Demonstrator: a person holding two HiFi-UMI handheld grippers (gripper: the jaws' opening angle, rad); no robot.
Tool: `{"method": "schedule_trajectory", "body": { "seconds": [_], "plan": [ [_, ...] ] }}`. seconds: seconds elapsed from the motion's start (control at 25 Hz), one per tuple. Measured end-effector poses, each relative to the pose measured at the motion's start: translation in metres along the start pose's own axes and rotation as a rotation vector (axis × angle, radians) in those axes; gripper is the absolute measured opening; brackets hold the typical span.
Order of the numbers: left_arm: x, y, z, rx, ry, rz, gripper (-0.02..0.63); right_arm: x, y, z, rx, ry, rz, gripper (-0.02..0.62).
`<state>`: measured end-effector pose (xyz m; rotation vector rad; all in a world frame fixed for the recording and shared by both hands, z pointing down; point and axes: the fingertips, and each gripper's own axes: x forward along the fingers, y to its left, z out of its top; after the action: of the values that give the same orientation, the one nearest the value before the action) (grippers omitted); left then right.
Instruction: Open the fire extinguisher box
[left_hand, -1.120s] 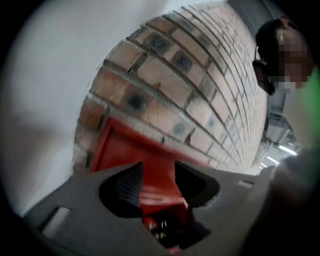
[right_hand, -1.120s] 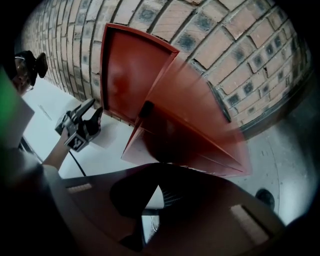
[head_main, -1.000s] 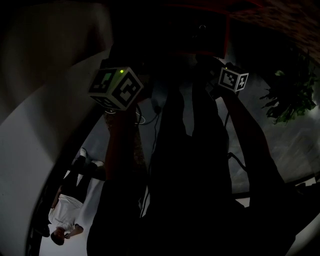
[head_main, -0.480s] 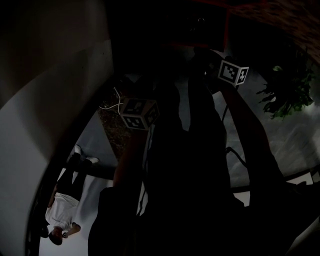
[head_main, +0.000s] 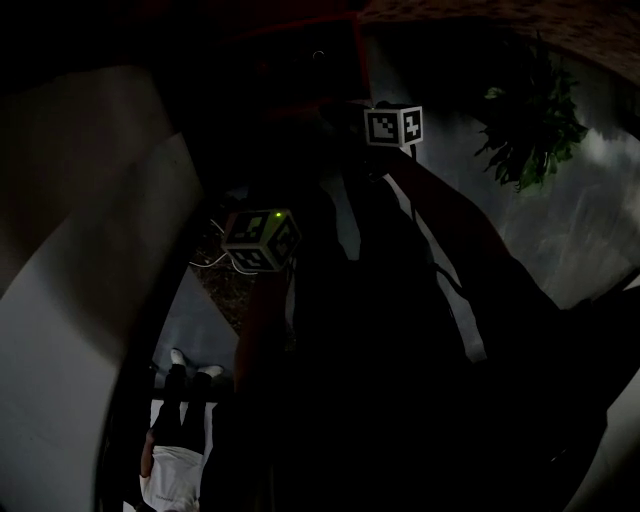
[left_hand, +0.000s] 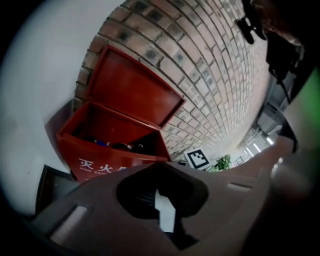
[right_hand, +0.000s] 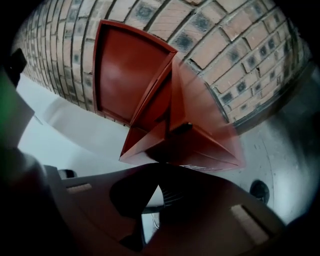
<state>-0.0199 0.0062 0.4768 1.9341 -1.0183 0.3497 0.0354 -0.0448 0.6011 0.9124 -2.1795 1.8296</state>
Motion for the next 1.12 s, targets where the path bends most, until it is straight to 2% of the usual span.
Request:
{"method": "schedule_trajectory", "body": {
  "seconds": [0.28,0.52,0.8,0.96,1.12],
  "plan": [
    [0.004,0.02,0.031,0.071,-0.002,0.068,0.002,-0.001,0.009,-0.002,-0.087,0.065,0.03,-0.005],
    [0.008,0.014,0.066,0.127,-0.011,0.112,0.002,-0.001,0.01,0.001,-0.053,0.067,0.064,-0.005],
    [0.013,0.015,0.088,0.094,-0.06,0.119,0.003,-0.001,0.004,-0.003,-0.049,0.138,0.107,-0.005],
    [0.013,0.033,0.08,0.054,-0.067,0.122,0.002,0.004,0.002,-0.007,-0.081,0.137,0.068,-0.005],
    [0.013,0.07,0.055,-0.019,-0.043,0.155,0.002,0.008,0.004,-0.006,-0.111,0.105,0.003,-0.005]
  ]
}}
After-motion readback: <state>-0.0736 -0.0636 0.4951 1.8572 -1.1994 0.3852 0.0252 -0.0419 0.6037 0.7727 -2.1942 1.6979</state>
